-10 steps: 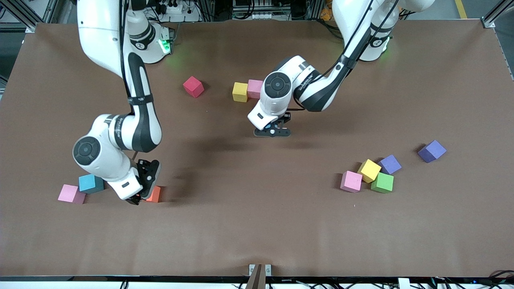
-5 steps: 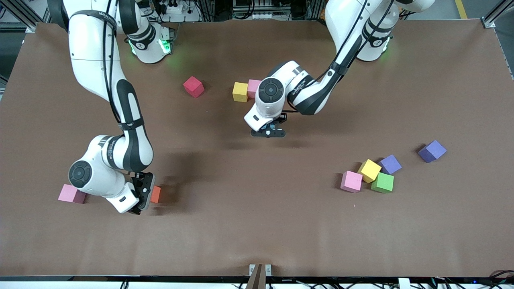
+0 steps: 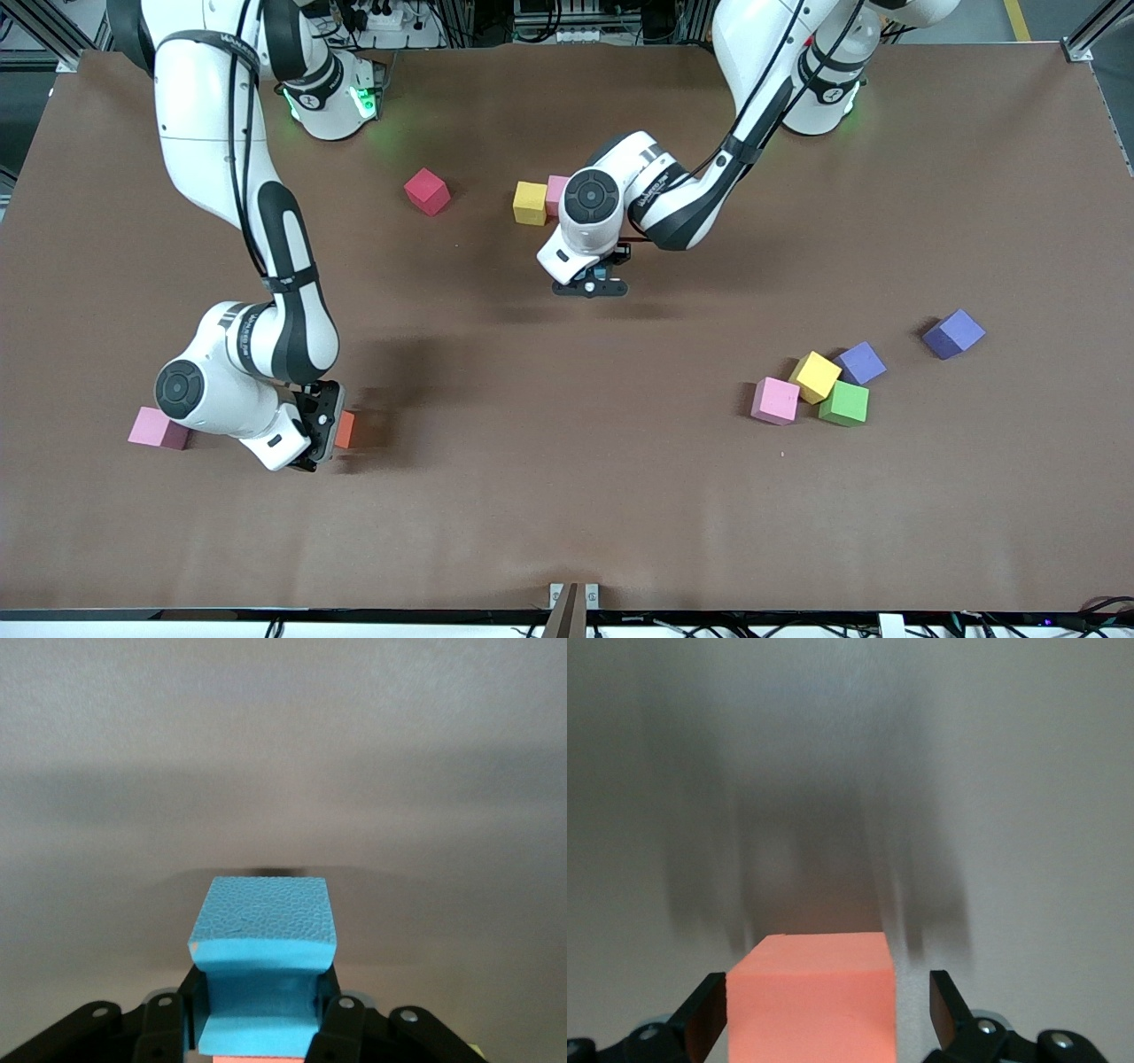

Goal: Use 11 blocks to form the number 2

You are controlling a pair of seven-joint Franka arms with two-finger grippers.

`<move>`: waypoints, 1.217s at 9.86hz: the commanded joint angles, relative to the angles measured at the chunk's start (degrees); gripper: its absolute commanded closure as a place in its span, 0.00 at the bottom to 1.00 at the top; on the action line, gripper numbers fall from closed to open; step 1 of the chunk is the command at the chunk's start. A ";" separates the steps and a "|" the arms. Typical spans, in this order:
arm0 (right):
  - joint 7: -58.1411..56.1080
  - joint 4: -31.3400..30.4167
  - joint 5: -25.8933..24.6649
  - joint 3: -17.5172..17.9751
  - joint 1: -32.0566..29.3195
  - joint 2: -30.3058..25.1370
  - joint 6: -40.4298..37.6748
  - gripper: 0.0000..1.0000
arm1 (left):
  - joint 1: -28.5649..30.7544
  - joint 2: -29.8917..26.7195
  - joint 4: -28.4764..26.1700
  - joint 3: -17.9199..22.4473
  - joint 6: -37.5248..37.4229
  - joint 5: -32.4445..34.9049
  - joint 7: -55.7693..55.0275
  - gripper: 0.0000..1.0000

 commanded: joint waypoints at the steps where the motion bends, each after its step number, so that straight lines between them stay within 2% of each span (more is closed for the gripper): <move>1: -2.32 1.34 1.97 0.57 -1.17 0.86 -0.44 0.00 | -0.12 -2.58 -3.84 -0.02 2.11 1.13 -1.54 1.00; 2: -2.32 1.34 1.80 0.57 -1.08 0.86 -0.44 0.25 | -0.12 -2.67 -4.54 -0.02 2.99 1.13 -1.45 1.00; 4: -2.23 1.34 1.80 0.57 -0.65 0.78 -0.53 0.67 | -0.12 -2.76 -4.81 -0.10 3.17 1.13 -1.54 1.00; 6: -1.27 1.43 1.80 0.57 -0.29 0.43 -0.53 0.78 | -0.20 -2.67 -4.90 -0.28 3.87 1.13 -1.54 1.00; 7: -0.57 1.52 1.80 0.48 0.23 0.16 -0.88 0.80 | -0.29 -2.67 -4.99 -0.28 4.14 1.13 -1.54 1.00; 12: 9.26 1.69 1.62 0.48 2.87 -1.59 -4.30 0.80 | -0.73 -2.41 -5.78 -0.46 4.67 1.13 -1.54 1.00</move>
